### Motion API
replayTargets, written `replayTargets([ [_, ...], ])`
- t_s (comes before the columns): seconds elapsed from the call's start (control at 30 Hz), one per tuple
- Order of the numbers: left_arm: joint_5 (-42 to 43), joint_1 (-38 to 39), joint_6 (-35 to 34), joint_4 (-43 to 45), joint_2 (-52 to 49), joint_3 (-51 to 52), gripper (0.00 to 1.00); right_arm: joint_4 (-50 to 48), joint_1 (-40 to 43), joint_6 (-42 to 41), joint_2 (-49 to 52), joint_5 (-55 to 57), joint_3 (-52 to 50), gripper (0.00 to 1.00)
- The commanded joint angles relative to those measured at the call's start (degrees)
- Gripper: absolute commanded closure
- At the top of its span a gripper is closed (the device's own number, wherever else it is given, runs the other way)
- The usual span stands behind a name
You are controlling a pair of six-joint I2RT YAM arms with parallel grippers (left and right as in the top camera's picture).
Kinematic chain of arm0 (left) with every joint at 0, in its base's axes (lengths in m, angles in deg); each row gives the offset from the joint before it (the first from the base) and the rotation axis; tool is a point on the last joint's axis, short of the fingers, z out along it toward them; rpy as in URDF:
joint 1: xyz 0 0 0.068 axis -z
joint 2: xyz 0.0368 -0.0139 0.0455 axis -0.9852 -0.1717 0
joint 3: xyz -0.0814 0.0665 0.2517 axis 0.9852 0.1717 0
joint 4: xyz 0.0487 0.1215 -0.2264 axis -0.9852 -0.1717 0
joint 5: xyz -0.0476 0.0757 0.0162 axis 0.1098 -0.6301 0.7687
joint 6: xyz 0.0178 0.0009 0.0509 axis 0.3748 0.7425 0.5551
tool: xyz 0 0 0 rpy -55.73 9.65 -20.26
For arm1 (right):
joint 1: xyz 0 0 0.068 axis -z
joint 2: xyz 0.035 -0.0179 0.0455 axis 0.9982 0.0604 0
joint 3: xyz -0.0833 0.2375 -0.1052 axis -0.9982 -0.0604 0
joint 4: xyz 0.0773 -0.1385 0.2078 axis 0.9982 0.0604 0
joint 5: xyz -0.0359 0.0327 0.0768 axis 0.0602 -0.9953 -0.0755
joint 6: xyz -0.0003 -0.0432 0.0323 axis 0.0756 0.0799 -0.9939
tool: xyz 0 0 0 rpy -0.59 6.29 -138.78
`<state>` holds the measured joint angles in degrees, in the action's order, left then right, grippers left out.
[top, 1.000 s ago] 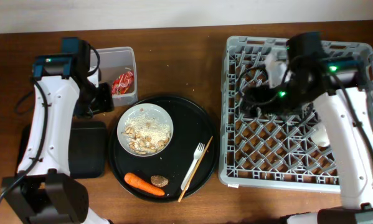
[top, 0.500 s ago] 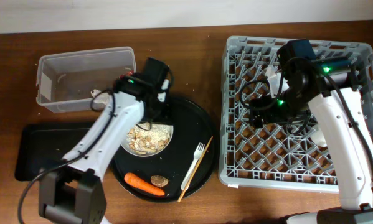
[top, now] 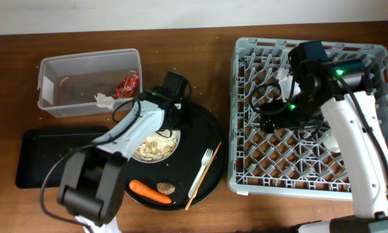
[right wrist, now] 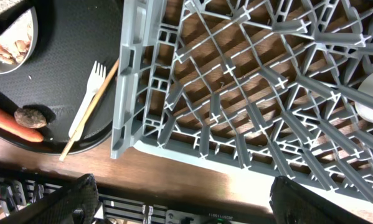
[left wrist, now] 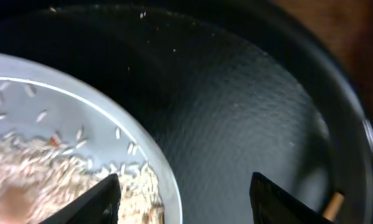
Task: Sort waste into correct bins and load items into the dishwasher rack
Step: 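Reach the left gripper to the white plate and grasp its rim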
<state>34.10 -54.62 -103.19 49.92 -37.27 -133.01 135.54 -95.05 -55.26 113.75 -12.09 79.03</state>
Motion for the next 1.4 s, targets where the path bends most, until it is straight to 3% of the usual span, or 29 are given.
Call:
replayTargets([
  [0.0, 0.3, 0.0, -1.0, 1.7, -2.8, 0.6, 0.34, 0.5, -0.1, -0.4, 0.0, 0.7, -0.2, 0.09],
  [0.27, -1.3, 0.0, -1.0, 4.8, -5.1, 0.6, 0.35, 0.6, -0.1, -0.4, 0.0, 0.7, -0.2, 0.09],
  [0.37, -1.3, 0.0, -1.0, 4.7, -6.2, 0.6, 0.4, 0.6, -0.1, -0.4, 0.0, 0.7, -0.2, 0.09],
  [0.5, -1.1, 0.0, -1.0, 3.4, -7.6, 0.6, 0.61, 0.6, -0.1, -0.4, 0.0, 0.7, -0.2, 0.09],
  [0.6, -1.1, 0.0, -1.0, 3.3, -7.6, 0.6, 0.63, 0.6, -0.1, -0.4, 0.0, 0.7, -0.2, 0.09],
  [0.73, -1.2, 0.0, -1.0, 1.2, -7.6, 0.6, 0.75, 0.6, -0.1, -0.4, 0.0, 0.7, -0.2, 0.09],
  [0.93, -3.2, 0.0, -1.0, -4.4, -7.6, 0.6, 0.77, 0.6, -0.1, -0.4, 0.0, 0.7, -0.2, 0.09],
  [1.0, -3.2, 0.0, -1.0, -6.1, -7.6, 0.6, 0.83, 0.6, -0.1, -0.4, 0.0, 0.7, -0.2, 0.09],
  [1.37, -5.3, -0.2, -1.0, -7.5, -7.6, 0.6, 0.88, 0.8, -0.1, -0.4, 0.0, 0.7, -0.2, 0.09],
])
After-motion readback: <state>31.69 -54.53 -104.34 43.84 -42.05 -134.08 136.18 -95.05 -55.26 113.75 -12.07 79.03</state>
